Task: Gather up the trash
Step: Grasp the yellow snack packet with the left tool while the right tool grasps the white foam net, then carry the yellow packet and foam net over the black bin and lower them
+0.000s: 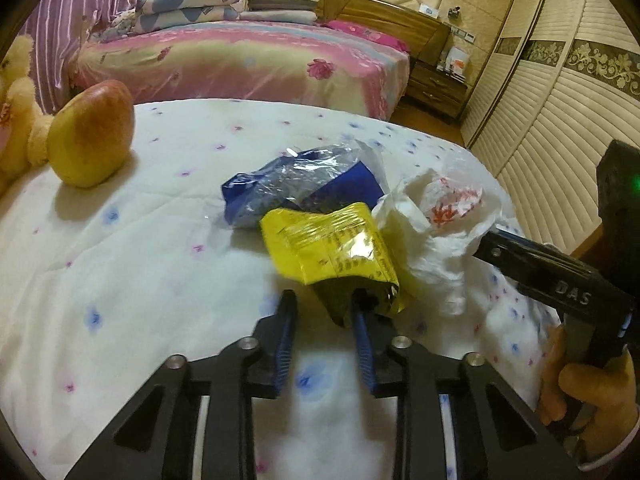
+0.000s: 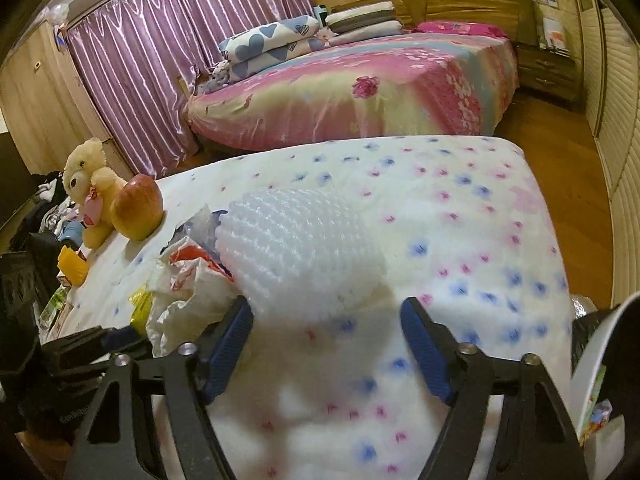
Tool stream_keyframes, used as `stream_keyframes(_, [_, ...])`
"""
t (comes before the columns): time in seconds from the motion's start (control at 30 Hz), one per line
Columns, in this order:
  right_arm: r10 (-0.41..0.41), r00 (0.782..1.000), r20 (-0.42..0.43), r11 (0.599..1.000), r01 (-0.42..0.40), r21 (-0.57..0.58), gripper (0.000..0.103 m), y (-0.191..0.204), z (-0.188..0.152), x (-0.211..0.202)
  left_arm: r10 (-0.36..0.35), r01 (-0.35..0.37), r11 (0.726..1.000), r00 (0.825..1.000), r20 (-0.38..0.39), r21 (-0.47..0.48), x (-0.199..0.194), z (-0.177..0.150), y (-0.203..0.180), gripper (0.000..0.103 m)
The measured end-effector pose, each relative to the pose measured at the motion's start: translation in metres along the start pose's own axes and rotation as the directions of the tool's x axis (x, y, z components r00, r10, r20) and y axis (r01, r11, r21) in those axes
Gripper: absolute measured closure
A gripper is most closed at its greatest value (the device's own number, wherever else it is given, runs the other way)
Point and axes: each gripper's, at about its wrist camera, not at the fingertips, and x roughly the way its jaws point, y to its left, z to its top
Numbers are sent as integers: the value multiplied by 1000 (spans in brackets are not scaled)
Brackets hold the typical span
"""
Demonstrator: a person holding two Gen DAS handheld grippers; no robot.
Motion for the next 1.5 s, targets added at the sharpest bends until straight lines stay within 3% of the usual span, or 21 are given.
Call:
stream_keyframes(0.03, [-5, 1000, -3, 1000, 5, -5, 49, 1, 1, 2, -3, 3, 1000, 1000, 0, 0, 1, 0, -1, 90])
stream_keyframes(0.07, [-10, 1000, -6, 1000, 10, -8, 63, 2, 1, 3, -7, 7, 1000, 1000, -1, 0, 2, -1, -2, 98])
stream_keyframes(0.1, [-11, 1000, -11, 1000, 10, -9, 76, 2, 1, 5, -13, 13, 1000, 1000, -2, 2, 4, 0, -3, 99])
stream_keyframes(0.2, [-11, 1000, -7, 1000, 10, -4, 95, 1, -1, 3, -10, 10, 1000, 1000, 16, -2, 1, -1, -1, 102])
stream_keyframes(0.53, [-18, 1000, 20, 1000, 18, 14, 98, -5, -22, -29, 4, -1, 999, 999, 53, -45, -28, -24, 15, 103])
stream_keyframes(0.9, [-7, 999, 54, 999, 5, 42, 98, -4, -51, -72, -46, 48, 998, 997, 62, -31, -62, -50, 8, 103])
stream_keyframes(1.5, [-55, 995, 80, 989, 44, 138, 98, -36, -94, -123, -148, 146, 984, 989, 12, 104, -57, -59, -65, 103])
